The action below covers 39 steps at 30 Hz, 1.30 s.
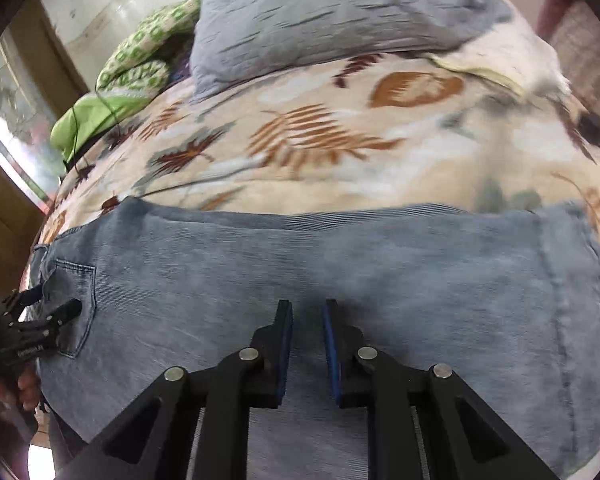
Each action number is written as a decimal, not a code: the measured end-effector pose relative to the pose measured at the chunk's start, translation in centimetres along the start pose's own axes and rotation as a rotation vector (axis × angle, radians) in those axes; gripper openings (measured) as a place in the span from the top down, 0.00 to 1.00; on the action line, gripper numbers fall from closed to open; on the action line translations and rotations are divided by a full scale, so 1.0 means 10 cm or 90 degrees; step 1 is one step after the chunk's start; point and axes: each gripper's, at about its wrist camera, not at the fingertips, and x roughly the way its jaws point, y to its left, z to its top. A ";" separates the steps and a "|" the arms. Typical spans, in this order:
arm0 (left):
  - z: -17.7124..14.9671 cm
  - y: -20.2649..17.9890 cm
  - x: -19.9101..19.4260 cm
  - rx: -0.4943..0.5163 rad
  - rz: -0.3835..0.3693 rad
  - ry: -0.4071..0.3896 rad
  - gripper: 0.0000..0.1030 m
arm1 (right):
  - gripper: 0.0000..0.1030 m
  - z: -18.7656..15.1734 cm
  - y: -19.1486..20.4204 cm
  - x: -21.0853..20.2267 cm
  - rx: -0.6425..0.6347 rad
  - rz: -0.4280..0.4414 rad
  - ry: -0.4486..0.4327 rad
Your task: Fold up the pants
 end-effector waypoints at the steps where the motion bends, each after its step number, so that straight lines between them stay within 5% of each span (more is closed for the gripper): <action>1: -0.03 -0.02 -0.01 0.007 0.006 -0.009 0.03 | 0.82 -0.01 -0.09 -0.04 0.007 -0.005 -0.003; 9: -0.09 -0.02 -0.02 0.004 -0.006 -0.043 0.00 | 0.82 -0.04 -1.05 -0.38 0.162 -0.072 -0.025; 13: -0.10 -0.01 -0.02 0.004 -0.014 -0.049 0.00 | 0.83 -0.14 -1.40 -0.55 0.216 0.016 -0.016; 16: -0.11 -0.01 -0.02 0.003 -0.014 -0.058 0.00 | 0.82 -0.21 -1.43 -0.70 0.200 -0.037 -0.017; 21: -0.13 0.00 -0.02 -0.001 -0.018 -0.066 0.00 | 0.82 -0.39 -1.51 -1.06 0.229 -0.029 -0.071; 26: -0.12 0.01 -0.02 -0.005 -0.020 -0.061 0.00 | 0.82 -0.56 -1.60 -0.92 0.259 -0.044 0.005; 39: -0.11 0.01 -0.01 -0.009 -0.018 -0.059 0.00 | 0.82 -0.08 -1.49 -0.97 0.300 0.004 -0.085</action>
